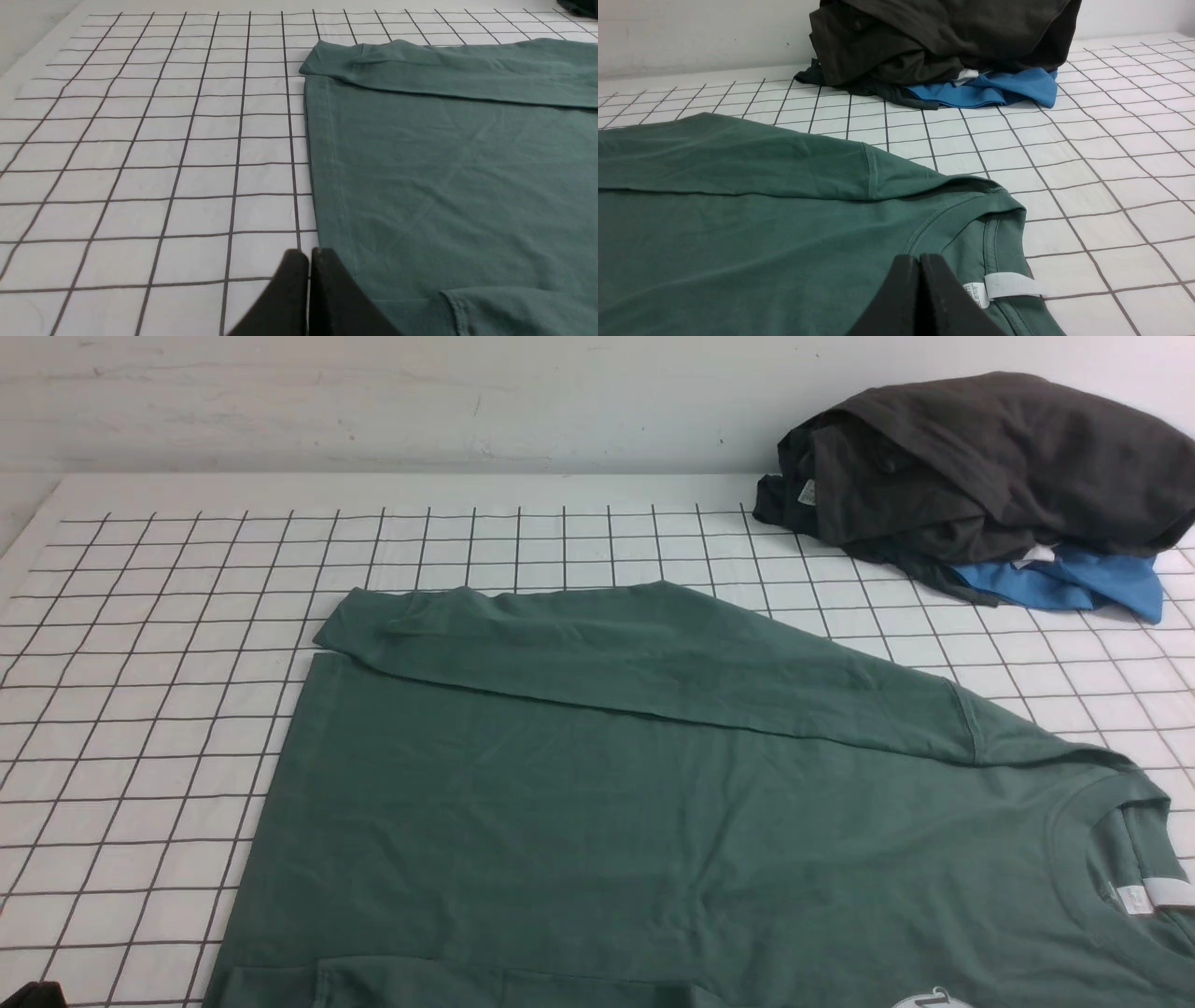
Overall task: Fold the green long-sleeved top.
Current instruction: Use the left arm to clamp the cuff closest to it
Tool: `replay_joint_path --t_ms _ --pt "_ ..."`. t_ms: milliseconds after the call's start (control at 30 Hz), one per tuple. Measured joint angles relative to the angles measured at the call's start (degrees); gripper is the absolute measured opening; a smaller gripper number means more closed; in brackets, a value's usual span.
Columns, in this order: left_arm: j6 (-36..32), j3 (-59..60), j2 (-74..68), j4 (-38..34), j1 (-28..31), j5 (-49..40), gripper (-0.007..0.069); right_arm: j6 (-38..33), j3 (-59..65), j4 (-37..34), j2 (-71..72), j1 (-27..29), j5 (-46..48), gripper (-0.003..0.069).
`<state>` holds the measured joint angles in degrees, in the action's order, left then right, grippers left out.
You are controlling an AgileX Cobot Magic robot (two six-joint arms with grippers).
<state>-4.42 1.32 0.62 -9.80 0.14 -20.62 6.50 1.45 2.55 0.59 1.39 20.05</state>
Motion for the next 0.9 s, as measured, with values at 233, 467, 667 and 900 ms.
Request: replay_joint_path --t_ms 233,467,667,900 --pt "0.0 0.0 0.0 0.0 0.0 0.0 -0.0007 0.0 0.0 0.0 0.0 0.0 0.0 -0.0014" --pt "0.0 0.0 0.0 0.7 0.0 0.0 -0.0007 0.0 0.0 0.0 0.0 0.0 0.0 -0.0014" --pt "0.0 0.0 0.0 1.2 0.0 0.0 -0.0007 0.0 0.0 0.0 0.0 0.0 0.0 -0.0014" --pt "0.0 0.0 0.0 1.2 0.0 0.0 -0.0007 0.0 0.0 0.0 0.0 0.0 0.0 -0.0014"
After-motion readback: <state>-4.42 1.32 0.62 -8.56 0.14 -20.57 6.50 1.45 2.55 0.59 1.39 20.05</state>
